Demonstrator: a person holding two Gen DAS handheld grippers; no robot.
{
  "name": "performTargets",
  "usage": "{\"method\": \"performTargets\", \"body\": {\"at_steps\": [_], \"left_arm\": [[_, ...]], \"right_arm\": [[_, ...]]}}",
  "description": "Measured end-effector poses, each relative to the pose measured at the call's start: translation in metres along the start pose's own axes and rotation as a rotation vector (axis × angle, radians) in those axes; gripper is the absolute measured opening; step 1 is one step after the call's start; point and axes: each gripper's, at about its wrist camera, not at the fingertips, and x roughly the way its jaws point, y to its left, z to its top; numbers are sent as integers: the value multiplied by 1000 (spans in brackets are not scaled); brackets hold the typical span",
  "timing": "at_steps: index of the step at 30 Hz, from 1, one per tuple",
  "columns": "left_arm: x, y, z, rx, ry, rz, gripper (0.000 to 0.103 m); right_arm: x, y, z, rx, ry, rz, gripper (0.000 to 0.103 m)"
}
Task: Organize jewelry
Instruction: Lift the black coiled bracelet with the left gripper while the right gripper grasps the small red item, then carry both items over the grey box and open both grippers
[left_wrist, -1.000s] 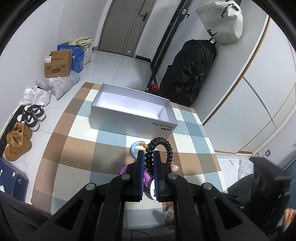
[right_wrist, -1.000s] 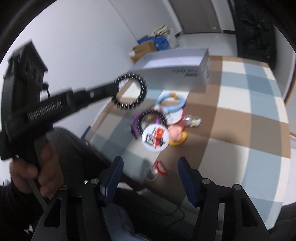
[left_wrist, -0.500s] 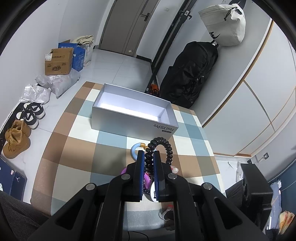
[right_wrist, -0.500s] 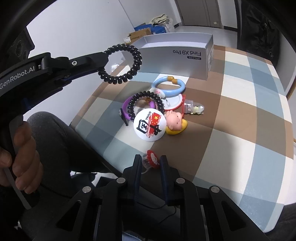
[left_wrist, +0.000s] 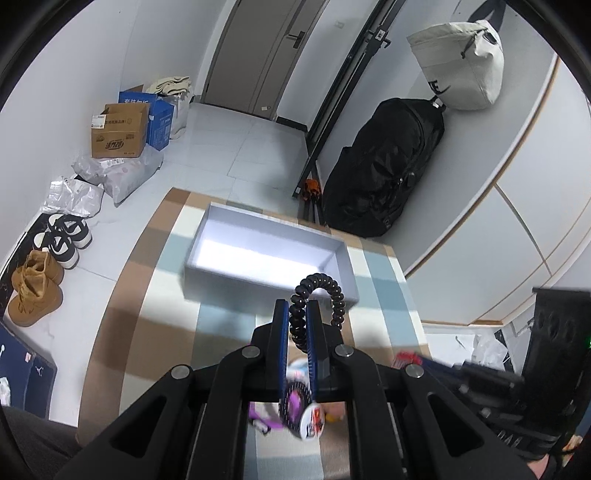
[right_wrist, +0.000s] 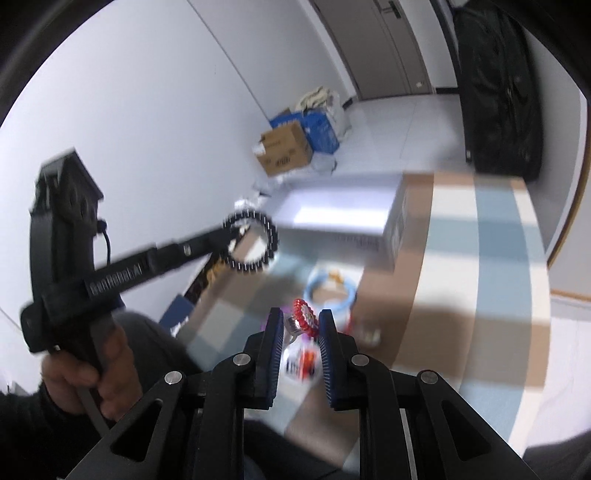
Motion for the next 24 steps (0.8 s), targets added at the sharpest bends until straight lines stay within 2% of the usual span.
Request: {"method": "performTargets", "body": {"at_steps": [6,12,18,24], "left_arm": [[15,6,29,-2,2,9,5],[39,8,49,17,28,15,5],[68,15,55,24,72,13,5],[88,25,54,20,119,25,5]], "right_arm": [[6,-3,58,-13,-45,14,18],[36,-18,99,7,-43,22,18],[72,-41,118,42,-2,20,18],[97,-60,119,66,35,9,18]]}}
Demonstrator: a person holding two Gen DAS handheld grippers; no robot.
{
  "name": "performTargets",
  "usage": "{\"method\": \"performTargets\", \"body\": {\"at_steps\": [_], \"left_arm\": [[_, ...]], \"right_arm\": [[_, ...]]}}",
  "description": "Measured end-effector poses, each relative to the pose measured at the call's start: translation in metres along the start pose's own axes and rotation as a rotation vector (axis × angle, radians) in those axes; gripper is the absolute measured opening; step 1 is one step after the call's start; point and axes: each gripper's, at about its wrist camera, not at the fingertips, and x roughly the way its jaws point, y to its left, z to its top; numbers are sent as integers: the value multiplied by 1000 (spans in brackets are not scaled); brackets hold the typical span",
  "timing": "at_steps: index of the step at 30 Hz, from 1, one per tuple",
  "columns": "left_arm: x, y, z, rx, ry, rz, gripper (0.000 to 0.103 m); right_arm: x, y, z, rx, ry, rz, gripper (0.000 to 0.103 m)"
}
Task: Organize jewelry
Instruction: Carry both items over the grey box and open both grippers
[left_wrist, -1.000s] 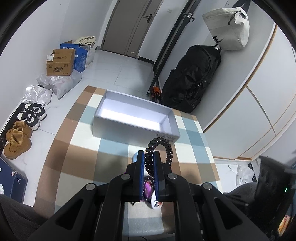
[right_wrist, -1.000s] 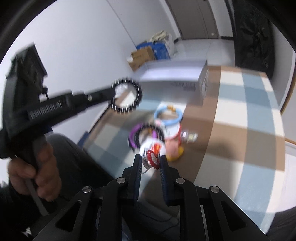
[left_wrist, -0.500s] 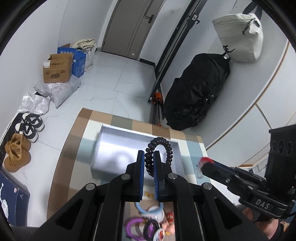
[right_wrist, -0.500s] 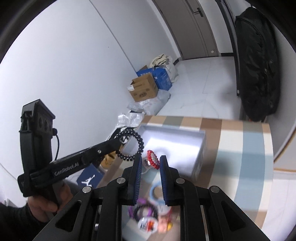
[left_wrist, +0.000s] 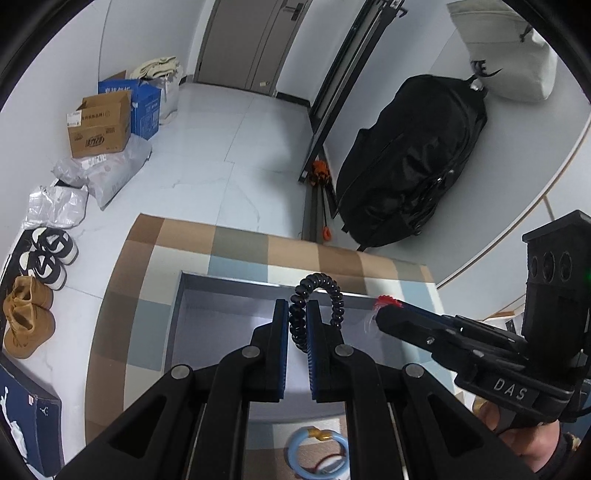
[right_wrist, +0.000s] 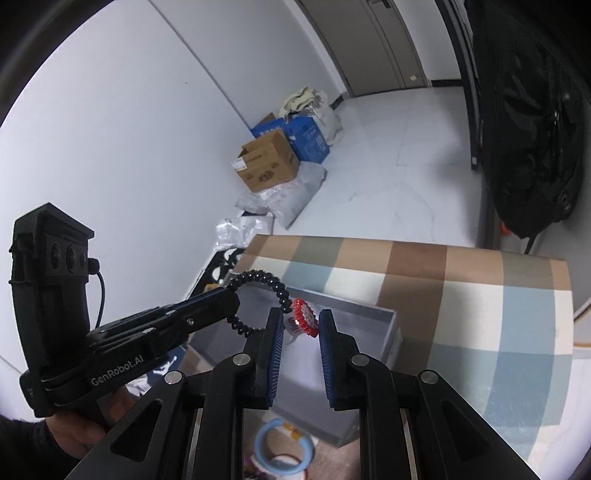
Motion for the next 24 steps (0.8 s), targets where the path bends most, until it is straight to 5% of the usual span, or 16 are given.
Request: {"method": "performTargets", "body": {"at_steps": [13,17,20,24], "left_arm": [[21,-1,4,-46,80,-45,5],[24,-1,8,-54,94,-53,16],[20,-2,8,-57,72,-40,44],[12,-4,6,-53,38,-15,47]], "right_arm": [[18,-15,-2,64,52,-5,20],[18,-20,-2,95,54,-4,21],[13,-21,-1,110,38,21,40],[-2,-16,0,94,-16,18,66]]}}
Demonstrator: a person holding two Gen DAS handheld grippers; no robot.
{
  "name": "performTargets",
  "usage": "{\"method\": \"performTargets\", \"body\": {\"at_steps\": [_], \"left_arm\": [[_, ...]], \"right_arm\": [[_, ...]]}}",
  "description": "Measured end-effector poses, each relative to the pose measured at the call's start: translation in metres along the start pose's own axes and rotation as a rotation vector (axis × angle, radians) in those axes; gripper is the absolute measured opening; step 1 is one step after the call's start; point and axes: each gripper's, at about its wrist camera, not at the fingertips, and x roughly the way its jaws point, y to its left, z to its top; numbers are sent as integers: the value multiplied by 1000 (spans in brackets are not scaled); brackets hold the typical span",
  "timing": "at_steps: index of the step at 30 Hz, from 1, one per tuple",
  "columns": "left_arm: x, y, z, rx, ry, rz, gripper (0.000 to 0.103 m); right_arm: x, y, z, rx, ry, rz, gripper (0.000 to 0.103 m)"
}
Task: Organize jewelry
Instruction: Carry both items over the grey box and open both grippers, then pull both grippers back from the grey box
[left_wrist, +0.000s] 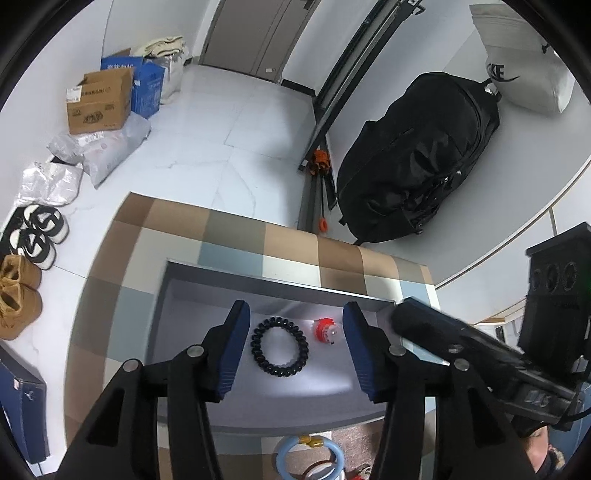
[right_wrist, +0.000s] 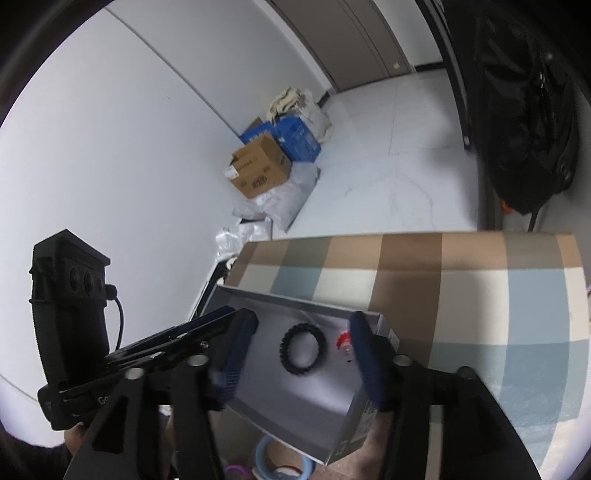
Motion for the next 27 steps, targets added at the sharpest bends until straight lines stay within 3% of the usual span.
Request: {"method": "performTargets", "body": {"at_steps": [1,7,10,15,23,27], "left_arm": [[-2,-1,-1,5,-6,13,47],[-11,-4,-5,19,-41,89,49],[-19,-6,-8,31,-79,122,61],[-31,-11,-15,59,-137,169,70],[-47,-15,-35,91,-203,206,71],[-58,-19,-45,108,-234,223,80]], "right_arm": [[-3,1,0,-2,-12,-6,74],[-19,0,-2,26,-49,-29,90],[-27,1,-5,25,-70,-53,100],[-38,6,-13,2,-97,-76,103],[-59,11,-33,-22,-136,-109,103],[-70,14,-42,-30,-160,-120,103]]}}
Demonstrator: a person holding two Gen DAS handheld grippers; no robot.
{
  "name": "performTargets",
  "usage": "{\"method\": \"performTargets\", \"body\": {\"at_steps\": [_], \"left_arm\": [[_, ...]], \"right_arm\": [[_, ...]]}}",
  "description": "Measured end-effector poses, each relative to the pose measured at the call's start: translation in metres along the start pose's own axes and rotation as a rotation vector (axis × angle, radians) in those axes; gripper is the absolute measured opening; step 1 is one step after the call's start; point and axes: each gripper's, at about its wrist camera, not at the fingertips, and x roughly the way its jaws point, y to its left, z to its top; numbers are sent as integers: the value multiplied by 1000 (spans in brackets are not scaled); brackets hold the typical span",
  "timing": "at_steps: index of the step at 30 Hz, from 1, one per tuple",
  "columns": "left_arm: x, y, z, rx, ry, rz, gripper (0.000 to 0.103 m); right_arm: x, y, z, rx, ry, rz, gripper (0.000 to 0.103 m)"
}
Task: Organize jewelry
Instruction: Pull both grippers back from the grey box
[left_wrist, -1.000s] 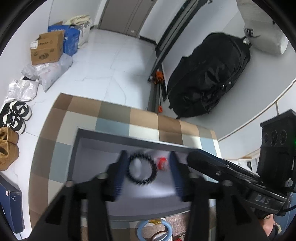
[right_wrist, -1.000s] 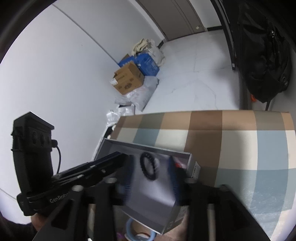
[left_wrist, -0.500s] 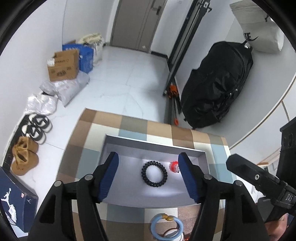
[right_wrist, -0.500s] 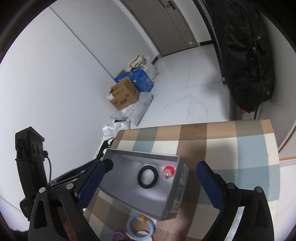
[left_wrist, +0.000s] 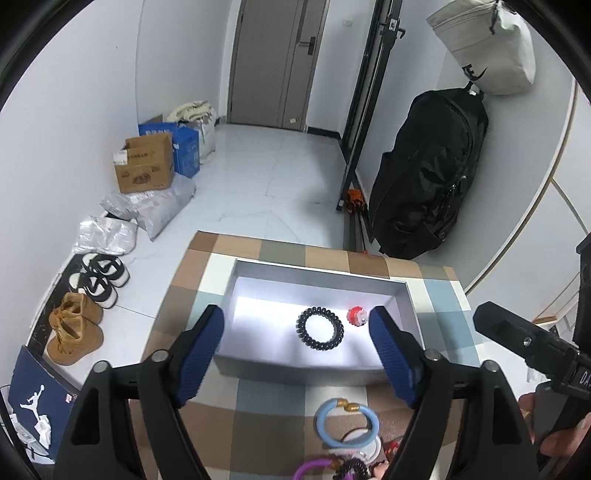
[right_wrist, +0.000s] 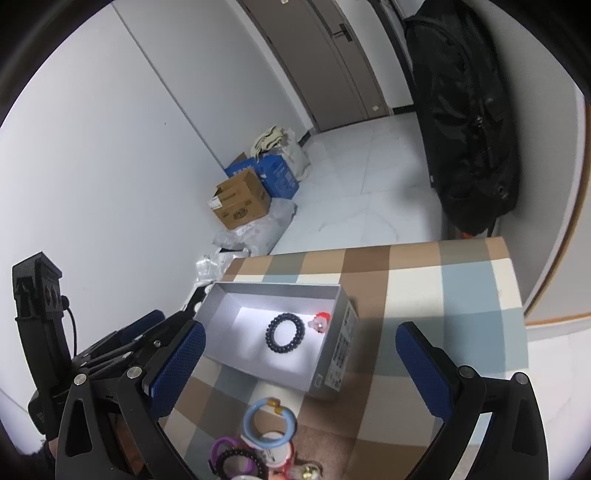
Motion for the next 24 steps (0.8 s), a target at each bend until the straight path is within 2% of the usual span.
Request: {"method": "performTargets", "body": {"at_steps": [5,8,14,24], "left_arm": [[-14,-1,-11,20,-38,0,83],[-20,1,-24,2,-32,-17,92],[-29,-3,-43,32,-24,-11,92],[-31,-4,-69,45,90,-41,92]], "right_arm": [[-15,3,-12,-24,-22,-13,103],[-20,4,-21,-48,-27,-27,103],[-31,1,-44,-47,-11,-52,103],[-38,-3,-70,-35,20,-56,103]]}}
